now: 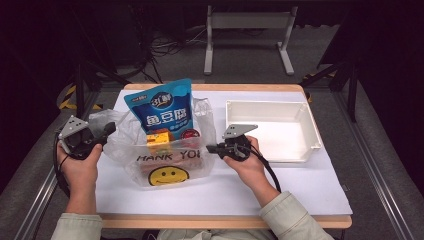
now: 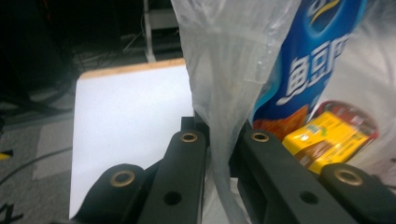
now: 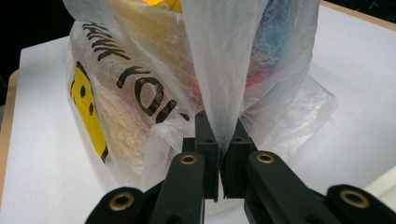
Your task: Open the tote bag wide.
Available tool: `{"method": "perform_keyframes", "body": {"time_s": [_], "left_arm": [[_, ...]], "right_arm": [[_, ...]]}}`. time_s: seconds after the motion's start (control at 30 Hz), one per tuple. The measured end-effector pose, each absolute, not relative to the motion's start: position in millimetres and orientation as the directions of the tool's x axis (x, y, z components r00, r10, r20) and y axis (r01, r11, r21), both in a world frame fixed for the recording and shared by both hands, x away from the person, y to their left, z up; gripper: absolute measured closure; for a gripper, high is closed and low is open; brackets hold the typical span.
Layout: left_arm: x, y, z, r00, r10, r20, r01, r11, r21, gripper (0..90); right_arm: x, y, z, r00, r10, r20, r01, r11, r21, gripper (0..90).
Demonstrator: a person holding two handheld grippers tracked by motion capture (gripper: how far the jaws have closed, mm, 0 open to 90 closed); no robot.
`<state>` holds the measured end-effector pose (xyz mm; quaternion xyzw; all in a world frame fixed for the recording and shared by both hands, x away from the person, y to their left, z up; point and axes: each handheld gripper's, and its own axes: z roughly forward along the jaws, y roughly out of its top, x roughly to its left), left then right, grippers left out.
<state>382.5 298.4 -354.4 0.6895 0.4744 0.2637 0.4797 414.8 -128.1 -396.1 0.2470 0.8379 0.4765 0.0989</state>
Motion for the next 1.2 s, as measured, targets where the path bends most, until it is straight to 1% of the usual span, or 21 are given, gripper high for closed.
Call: {"method": "perform_keyframes", "body": {"time_s": [0.07, 0.1, 0.27, 0.33, 0.47, 0.7, 0.8, 1.07, 1.2], "left_arm": [[384, 299, -357, 0.407, 0.909, -0.095, 0.409, -0.088, 0.908, 89.2], [387, 300, -365, 0.405, 0.909, -0.104, 0.43, -0.089, 0.899, 89.2], [393, 300, -381, 0.401, 0.91, -0.108, 0.474, -0.105, 0.874, 89.2], [394, 299, -389, 0.405, 0.906, -0.123, 0.495, -0.104, 0.863, 89.2], [395, 297, -403, 0.41, 0.906, -0.108, 0.532, -0.142, 0.835, 89.2], [399, 292, -423, 0.429, 0.893, -0.133, 0.602, -0.173, 0.779, 89.2], [403, 286, -431, 0.439, 0.89, -0.122, 0.625, -0.204, 0.754, 89.2], [408, 283, -441, 0.455, 0.88, -0.136, 0.655, -0.228, 0.72, 88.9], [407, 282, -441, 0.465, 0.876, -0.128, 0.649, -0.238, 0.723, 88.3]], "right_arm": [[415, -128, -397, -0.858, 0.51, 0.069, 0.321, 0.426, 0.846, 87.9], [415, -129, -397, -0.856, 0.512, 0.071, 0.325, 0.427, 0.844, 88.1], [415, -130, -398, -0.853, 0.516, 0.075, 0.333, 0.429, 0.839, 88.5], [415, -131, -398, -0.852, 0.518, 0.074, 0.335, 0.432, 0.838, 88.7], [412, -130, -400, -0.855, 0.515, 0.069, 0.333, 0.442, 0.833, 88.8], [409, -131, -398, -0.859, 0.508, 0.062, 0.326, 0.449, 0.832, 89.1], [409, -132, -398, -0.858, 0.51, 0.061, 0.325, 0.448, 0.833, 89.0], [410, -133, -398, -0.858, 0.51, 0.068, 0.33, 0.444, 0.833, 88.8], [410, -134, -396, -0.858, 0.509, 0.073, 0.328, 0.432, 0.84, 85.8]]}}
